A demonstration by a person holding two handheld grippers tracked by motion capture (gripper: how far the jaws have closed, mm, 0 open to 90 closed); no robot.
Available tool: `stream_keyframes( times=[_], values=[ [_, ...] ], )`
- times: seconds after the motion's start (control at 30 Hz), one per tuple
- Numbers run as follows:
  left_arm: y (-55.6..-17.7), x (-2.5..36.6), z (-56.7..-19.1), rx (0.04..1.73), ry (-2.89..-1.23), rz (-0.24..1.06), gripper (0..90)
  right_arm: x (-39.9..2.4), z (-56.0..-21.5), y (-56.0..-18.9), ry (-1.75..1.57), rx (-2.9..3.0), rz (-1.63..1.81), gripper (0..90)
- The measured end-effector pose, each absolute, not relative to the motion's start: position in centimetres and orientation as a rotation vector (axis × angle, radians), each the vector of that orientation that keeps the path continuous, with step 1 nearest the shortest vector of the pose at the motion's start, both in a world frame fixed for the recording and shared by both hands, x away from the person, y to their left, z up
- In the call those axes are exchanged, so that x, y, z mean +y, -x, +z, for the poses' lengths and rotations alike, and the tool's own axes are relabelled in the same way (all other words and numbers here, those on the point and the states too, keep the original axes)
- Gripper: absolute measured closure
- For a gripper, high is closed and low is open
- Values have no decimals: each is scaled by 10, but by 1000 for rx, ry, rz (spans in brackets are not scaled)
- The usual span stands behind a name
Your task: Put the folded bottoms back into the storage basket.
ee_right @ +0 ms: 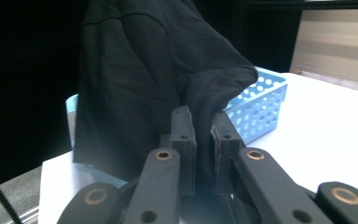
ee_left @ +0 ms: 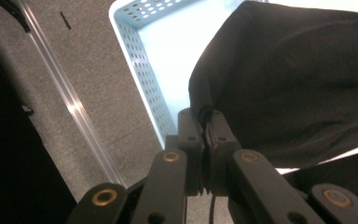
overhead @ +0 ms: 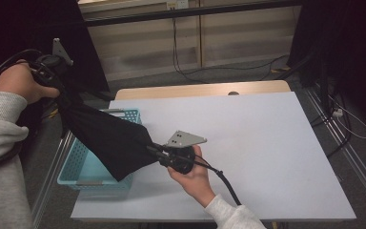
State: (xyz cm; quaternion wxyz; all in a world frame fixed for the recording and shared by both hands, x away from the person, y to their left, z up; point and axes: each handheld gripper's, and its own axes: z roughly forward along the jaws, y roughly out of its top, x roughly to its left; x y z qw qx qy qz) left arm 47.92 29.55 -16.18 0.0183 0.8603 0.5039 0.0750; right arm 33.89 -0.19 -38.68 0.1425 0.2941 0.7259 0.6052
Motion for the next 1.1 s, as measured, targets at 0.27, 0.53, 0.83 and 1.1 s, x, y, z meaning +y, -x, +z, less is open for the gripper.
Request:
stream_keyframes(
  times=[0.27,0.53,0.83,1.1],
  values=[
    [-484,303,-165,1572,-2677,235,869,12,-389,-337,-830,2112,1741,827],
    [-491,301,-171,1564,-2693,277,869,23,-392,-327,-804,2101,1720,826],
    [-496,298,-174,1558,-2718,296,870,31,-393,-320,-790,2114,1720,827],
    [-498,300,-175,1559,-2709,305,869,39,-394,-314,-766,2120,1716,827]
  ],
)
